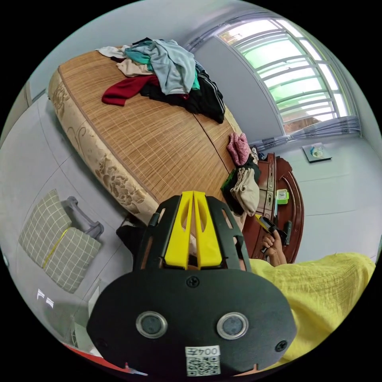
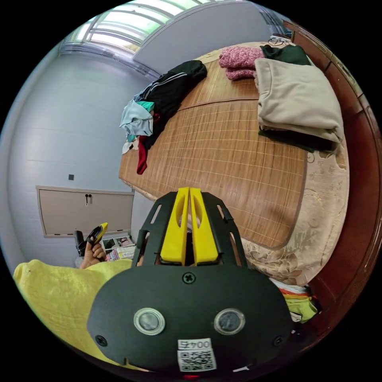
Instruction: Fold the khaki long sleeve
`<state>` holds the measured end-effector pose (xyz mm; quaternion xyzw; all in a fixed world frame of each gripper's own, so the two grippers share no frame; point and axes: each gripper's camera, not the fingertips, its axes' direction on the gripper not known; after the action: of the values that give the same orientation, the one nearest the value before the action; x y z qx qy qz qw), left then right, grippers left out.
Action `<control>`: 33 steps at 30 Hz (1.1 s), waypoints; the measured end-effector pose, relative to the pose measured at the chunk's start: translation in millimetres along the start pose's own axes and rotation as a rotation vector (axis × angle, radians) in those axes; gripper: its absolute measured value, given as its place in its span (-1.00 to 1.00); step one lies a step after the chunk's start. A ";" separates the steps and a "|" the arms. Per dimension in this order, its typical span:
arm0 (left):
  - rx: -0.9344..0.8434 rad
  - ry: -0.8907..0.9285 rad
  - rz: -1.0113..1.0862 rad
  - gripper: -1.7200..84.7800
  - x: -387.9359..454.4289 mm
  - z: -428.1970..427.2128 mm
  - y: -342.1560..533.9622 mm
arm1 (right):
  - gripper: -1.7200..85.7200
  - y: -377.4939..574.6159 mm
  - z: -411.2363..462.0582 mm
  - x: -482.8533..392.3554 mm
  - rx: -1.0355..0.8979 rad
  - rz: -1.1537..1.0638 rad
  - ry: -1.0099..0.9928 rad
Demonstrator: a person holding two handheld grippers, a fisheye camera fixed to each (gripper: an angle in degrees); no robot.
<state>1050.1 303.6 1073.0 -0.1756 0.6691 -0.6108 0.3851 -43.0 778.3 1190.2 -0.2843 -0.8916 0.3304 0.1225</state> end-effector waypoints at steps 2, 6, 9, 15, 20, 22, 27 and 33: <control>0.005 -0.005 -0.006 -0.95 -11.4 -2.5 9.2 | -0.98 1.1 19.6 -2.8 0.000 0.011 -0.027; -0.011 -0.020 0.005 -0.95 -32.8 5.8 9.5 | -0.98 5.6 42.4 -9.1 0.012 0.025 -0.036; -0.041 -0.045 0.068 -0.94 -40.1 20.5 -9.5 | -0.98 8.9 59.5 -12.4 0.022 0.033 -0.059; -0.121 -0.007 0.215 -0.94 -62.1 49.7 -80.0 | -0.98 10.5 94.7 -28.2 0.104 0.074 -0.049; -0.212 0.094 0.256 -0.93 -112.3 67.4 -160.3 | -0.98 18.4 151.5 -66.0 0.227 0.186 -0.045; -0.248 0.129 0.292 -0.93 -134.2 64.6 -205.4 | -0.98 22.0 176.7 -82.2 0.257 0.253 -0.073; -0.285 0.132 0.396 -0.94 -175.1 53.6 -285.5 | -0.98 9.9 241.5 -130.7 0.255 0.343 -0.077; -0.284 0.132 0.323 -0.94 -236.6 49.4 -343.9 | -0.98 -5.5 297.4 -177.5 0.213 0.336 0.003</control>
<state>1157.0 370.8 1474.0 -0.0784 0.7915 -0.4511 0.4048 -22.7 516.0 964.8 -0.4150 -0.7914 0.4383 0.0966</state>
